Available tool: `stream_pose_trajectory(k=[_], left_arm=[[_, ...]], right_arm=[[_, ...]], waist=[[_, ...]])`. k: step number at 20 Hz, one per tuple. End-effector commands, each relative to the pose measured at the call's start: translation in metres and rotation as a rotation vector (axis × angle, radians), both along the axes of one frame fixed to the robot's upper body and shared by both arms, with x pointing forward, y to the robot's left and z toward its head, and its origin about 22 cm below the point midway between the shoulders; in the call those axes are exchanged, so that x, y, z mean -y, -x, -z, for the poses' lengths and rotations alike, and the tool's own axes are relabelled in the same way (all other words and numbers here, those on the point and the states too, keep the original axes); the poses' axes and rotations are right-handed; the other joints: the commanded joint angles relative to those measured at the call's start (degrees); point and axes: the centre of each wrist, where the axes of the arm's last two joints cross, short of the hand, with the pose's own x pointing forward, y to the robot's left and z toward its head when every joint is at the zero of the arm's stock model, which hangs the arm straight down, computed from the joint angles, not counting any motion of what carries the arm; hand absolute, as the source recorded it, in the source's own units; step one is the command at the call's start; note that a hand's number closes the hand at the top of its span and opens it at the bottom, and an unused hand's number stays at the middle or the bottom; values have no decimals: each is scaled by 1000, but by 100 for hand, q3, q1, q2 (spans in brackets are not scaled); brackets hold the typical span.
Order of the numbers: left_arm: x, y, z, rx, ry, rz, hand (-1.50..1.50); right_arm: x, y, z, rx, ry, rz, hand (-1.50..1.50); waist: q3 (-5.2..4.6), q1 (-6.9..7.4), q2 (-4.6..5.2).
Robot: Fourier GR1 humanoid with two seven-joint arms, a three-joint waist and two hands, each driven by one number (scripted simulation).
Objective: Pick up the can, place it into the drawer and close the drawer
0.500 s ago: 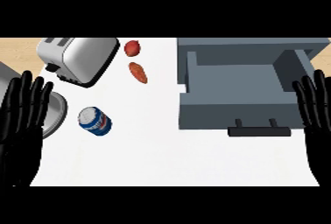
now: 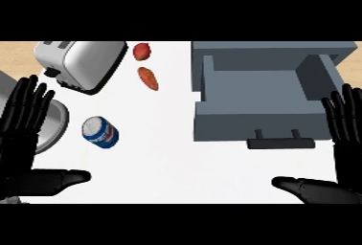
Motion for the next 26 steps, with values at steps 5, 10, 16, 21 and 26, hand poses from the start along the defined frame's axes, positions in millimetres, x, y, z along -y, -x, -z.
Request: stream_pose_trajectory(k=[5,10,16,21,26], left_arm=[[-22,16,-27,-165,3,-33,-150],[-28,38,-39,-175,-7,-36,-150],[-14,60,-55,-183,26,-55,-150],[-37,45,-36,-192,140,-81,-150],[-37,44,-38,-210,263,-44,-150]], right_arm=[[42,39,-8,-105,-16,108,-150],[59,39,7,-132,-13,104,-150],[74,71,4,-128,-8,99,-150],[73,76,24,-120,-14,101,-150],[88,77,23,-119,-35,114,-150]], waist=[[-11,17,-25],[-11,48,-17],[-10,21,-24],[-12,27,-16],[-12,28,-15]])
